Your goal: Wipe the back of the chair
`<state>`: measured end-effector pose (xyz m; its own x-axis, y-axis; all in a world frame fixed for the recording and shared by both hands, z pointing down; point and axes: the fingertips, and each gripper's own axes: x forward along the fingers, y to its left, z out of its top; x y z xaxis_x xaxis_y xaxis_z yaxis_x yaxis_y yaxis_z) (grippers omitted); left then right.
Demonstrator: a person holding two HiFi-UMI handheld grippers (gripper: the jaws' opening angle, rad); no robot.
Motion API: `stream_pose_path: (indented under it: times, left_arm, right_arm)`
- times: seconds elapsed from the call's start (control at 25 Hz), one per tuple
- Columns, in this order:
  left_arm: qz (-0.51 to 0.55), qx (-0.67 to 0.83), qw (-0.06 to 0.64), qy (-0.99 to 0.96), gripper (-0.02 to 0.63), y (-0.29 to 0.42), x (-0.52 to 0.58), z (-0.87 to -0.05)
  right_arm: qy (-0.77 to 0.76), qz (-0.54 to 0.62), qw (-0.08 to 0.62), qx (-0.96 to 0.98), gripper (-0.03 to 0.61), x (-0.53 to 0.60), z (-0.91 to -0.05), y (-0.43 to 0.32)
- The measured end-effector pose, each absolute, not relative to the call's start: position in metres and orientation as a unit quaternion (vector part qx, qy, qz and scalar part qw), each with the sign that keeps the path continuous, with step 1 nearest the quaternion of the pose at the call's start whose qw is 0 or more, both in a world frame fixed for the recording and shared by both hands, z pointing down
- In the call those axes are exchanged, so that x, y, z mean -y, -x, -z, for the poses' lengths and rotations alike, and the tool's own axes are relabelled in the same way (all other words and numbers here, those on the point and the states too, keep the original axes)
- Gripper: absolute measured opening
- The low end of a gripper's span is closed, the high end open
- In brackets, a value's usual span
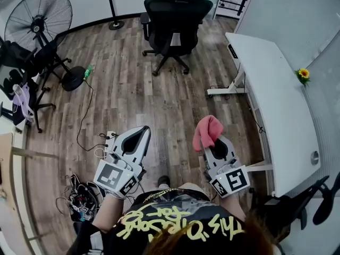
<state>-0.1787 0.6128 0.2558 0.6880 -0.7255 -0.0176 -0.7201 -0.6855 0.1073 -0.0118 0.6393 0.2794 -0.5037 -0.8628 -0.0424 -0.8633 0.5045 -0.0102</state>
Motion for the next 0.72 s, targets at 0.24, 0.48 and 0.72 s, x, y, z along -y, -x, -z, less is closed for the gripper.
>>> stream_pose_path:
  times: [0.24, 0.48, 0.72]
  left_arm:
    - [0.026, 0.379, 0.06, -0.923, -0.006, 0.184, -0.605, -0.267]
    - [0.025, 0.377, 0.07, -0.923, -0.006, 0.181, -0.594, -0.275]
    - [0.023, 0.384, 0.067, -0.92, -0.006, 0.179, -0.573, -0.273]
  right_arm:
    - [0.511, 0.002, 0.014, -0.86, 0.061, -0.64, -0.289, 0.021]
    - [0.524, 0.013, 0.024, -0.851, 0.061, -0.628, -0.291, 0.01]
    - [0.511, 0.017, 0.029, -0.859, 0.061, -0.602, -0.292, 0.011]
